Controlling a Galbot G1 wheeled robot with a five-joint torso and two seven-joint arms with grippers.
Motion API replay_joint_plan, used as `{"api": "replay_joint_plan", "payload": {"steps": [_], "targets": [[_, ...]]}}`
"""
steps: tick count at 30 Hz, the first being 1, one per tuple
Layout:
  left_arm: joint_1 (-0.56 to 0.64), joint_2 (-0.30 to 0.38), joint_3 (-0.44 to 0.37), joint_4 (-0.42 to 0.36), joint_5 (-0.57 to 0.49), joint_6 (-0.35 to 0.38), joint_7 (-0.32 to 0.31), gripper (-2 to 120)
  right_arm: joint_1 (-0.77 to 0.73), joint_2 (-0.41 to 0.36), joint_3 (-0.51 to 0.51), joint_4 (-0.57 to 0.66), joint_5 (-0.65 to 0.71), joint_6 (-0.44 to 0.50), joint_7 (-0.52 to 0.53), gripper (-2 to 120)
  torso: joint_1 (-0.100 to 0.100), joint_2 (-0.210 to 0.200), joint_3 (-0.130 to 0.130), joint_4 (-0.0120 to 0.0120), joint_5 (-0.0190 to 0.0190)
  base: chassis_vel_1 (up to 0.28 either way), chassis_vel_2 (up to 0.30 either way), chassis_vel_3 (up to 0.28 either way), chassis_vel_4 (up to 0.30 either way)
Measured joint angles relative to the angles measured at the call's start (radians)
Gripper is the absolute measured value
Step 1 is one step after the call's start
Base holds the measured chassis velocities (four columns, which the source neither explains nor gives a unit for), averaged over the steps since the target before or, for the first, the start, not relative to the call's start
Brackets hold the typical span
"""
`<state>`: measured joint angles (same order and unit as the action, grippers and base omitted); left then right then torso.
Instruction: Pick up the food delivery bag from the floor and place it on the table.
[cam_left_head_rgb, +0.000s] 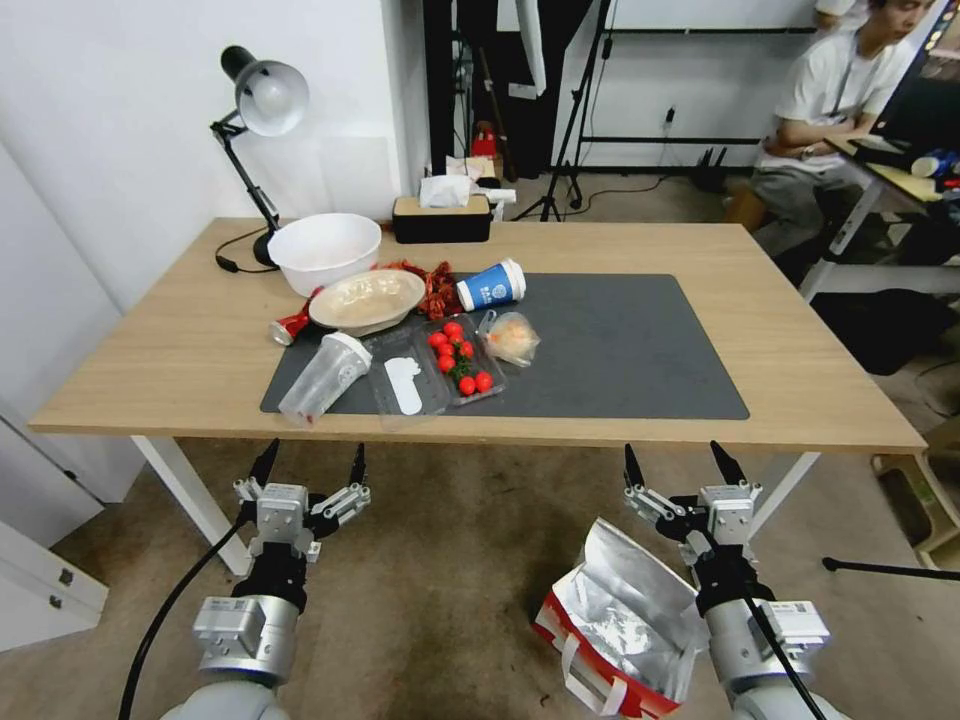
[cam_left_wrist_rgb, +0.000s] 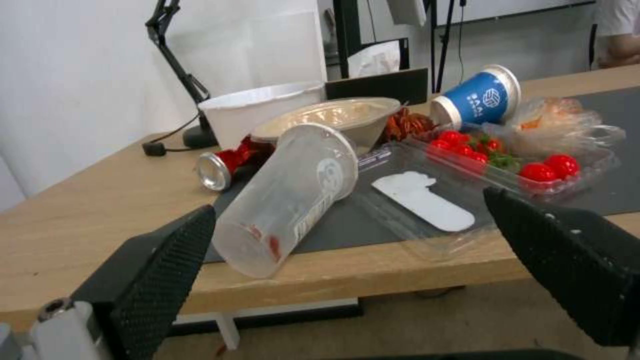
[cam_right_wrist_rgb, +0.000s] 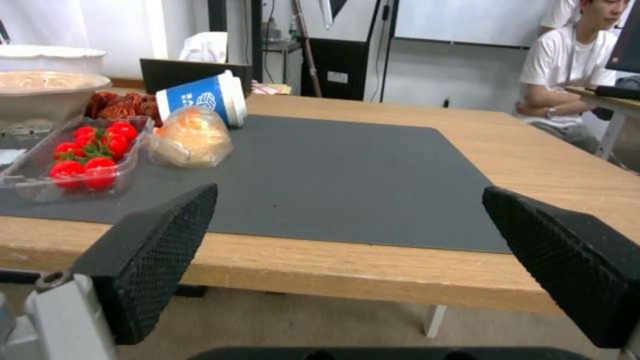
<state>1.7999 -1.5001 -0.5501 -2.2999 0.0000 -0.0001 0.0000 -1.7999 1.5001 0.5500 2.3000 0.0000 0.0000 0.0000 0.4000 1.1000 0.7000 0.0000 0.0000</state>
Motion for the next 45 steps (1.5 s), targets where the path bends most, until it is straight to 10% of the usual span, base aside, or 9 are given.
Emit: {"api": "replay_joint_plan", "payload": {"steps": [17, 32, 45], "targets": [[0.0, 0.001, 0.001, -0.002, -0.005, 0.003, -0.004, 100, -0.001, 0.0, 0.0, 0.002, 0.002, -0.005, 0.0, 100, 0.0, 0.0, 0.0, 0.0, 0.0, 0.0, 0.0, 0.0, 0.0], [-0.033, 0.117, 0.125, -0.188, -0.359, 0.422, -0.304, 100, -0.055, -0.043, 0.076, 0.151, 0.222, -0.434, -0.024, 100, 0.0, 0.0, 0.0, 0.0, 0.0, 0.0, 0.0, 0.0, 0.0], [0.008, 0.132, 0.198, -0.191, -0.39, 0.292, -0.345, 100, -0.056, -0.045, 0.105, 0.164, 0.259, -0.463, -0.033, 100, 0.0, 0.0, 0.0, 0.0, 0.0, 0.0, 0.0, 0.0, 0.0]]}}
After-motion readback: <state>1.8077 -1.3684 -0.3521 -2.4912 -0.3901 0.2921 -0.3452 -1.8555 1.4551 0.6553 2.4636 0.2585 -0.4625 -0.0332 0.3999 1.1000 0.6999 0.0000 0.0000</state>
